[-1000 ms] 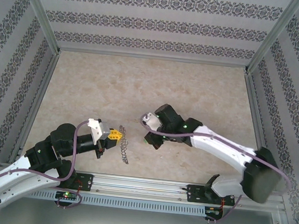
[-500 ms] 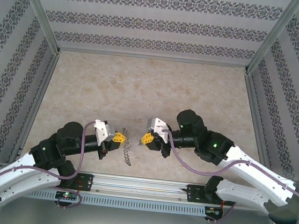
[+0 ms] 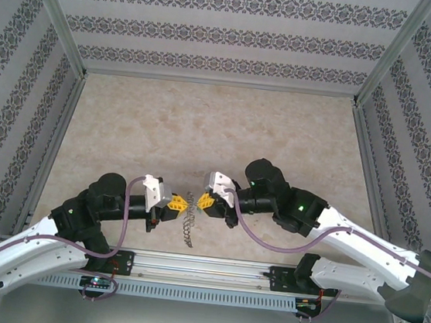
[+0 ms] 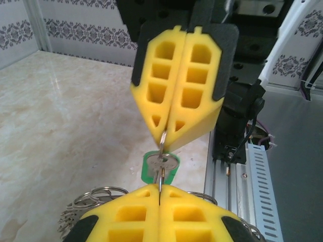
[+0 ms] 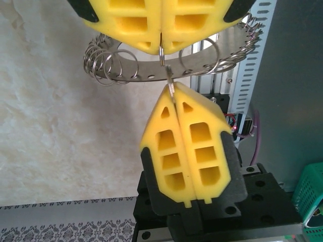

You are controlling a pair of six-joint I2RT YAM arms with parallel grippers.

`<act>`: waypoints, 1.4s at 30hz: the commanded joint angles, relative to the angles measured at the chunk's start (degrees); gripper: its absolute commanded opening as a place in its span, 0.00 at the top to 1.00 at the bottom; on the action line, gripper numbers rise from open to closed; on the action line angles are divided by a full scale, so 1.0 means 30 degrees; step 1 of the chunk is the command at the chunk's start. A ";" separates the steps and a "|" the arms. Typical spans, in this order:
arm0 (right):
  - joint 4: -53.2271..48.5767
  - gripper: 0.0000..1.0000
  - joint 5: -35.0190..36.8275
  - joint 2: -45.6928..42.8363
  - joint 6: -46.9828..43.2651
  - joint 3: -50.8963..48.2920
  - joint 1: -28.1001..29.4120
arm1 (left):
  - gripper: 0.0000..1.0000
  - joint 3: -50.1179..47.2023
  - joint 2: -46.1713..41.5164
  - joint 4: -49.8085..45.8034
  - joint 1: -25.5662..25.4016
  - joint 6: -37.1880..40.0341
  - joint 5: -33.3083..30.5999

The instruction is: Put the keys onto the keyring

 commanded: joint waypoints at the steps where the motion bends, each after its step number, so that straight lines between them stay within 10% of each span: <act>1: 0.0601 1.00 0.0025 0.0244 -0.0089 0.0675 0.0264 | 1.00 0.0244 -0.0071 0.1606 -0.0202 0.0360 0.0572; 42: 0.0653 1.00 0.0296 0.0138 0.0190 0.0851 0.0735 | 1.00 0.0214 -0.0097 0.1521 -0.0229 0.0375 0.0267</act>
